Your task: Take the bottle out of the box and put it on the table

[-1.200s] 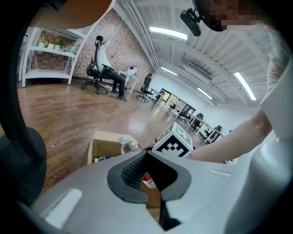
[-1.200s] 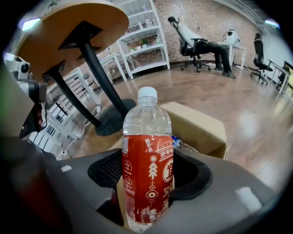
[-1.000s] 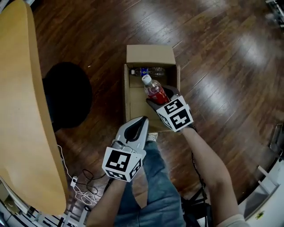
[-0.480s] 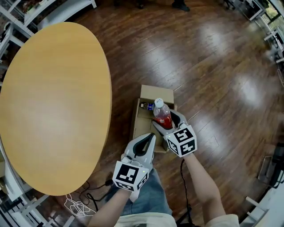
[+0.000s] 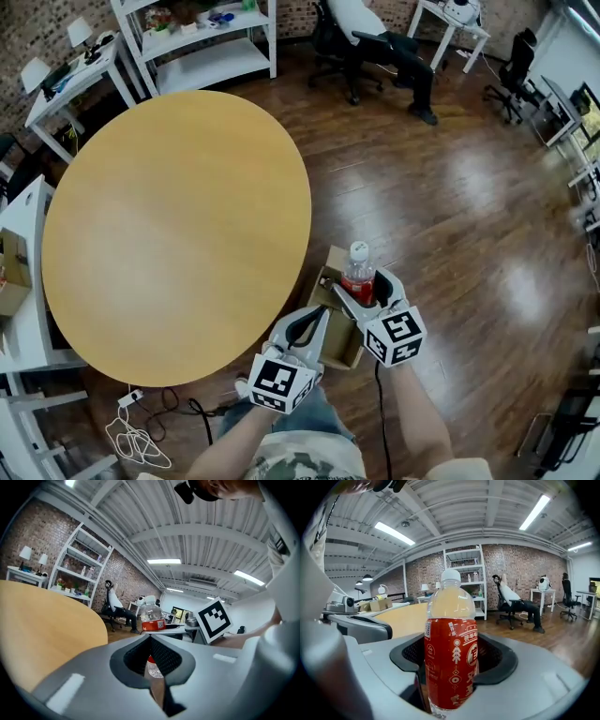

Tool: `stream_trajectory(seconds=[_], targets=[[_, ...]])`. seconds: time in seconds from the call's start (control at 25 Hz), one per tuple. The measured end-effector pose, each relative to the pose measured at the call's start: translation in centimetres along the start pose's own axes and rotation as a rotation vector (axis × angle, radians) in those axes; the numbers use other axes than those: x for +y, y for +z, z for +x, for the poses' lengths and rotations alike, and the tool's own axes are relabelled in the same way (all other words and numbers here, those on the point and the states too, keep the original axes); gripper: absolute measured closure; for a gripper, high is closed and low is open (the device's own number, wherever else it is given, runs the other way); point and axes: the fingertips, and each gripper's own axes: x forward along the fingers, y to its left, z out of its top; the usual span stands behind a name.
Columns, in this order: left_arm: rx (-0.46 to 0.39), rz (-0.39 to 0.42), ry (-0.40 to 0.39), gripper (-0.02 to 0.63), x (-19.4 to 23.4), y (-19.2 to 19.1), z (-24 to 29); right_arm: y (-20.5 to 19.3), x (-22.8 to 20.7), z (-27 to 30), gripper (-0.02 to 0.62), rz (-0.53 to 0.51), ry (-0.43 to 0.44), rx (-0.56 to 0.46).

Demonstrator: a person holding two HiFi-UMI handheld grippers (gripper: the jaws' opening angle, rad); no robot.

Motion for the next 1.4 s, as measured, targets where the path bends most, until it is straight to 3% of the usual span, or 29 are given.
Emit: stream_trajectory(seconds=[0.4,0.64,0.88,1.12,1.4], targets=[[-0.127,-0.029,0.188,0.612,8.9,4.2,-11.6,9.0,14.2,4.9,0.290,-0.046,0.133,-0.190],[-0.176,-0.050,0.333,0.612,16.2,4.8,-20.0,9.1,25.5,10.6,0.290,-0.054,0.268,-0.186],[-0.187,-0.052,0.460,0.612,22.7,4.0,-27.2,7.8,34.4,15.8,0.290,-0.086,0.345,-0.191],[-0.167,-0.059,0.512,0.612,26.1,2.8,-30.7,6.8,38.5,20.0,0.291,-0.147,0.328,-0.233],[-0.140,-0.047,0.507,0.612,27.3,2.1,-31.2,6.6,39.2,21.5,0.282,-0.148,0.283,-0.262]])
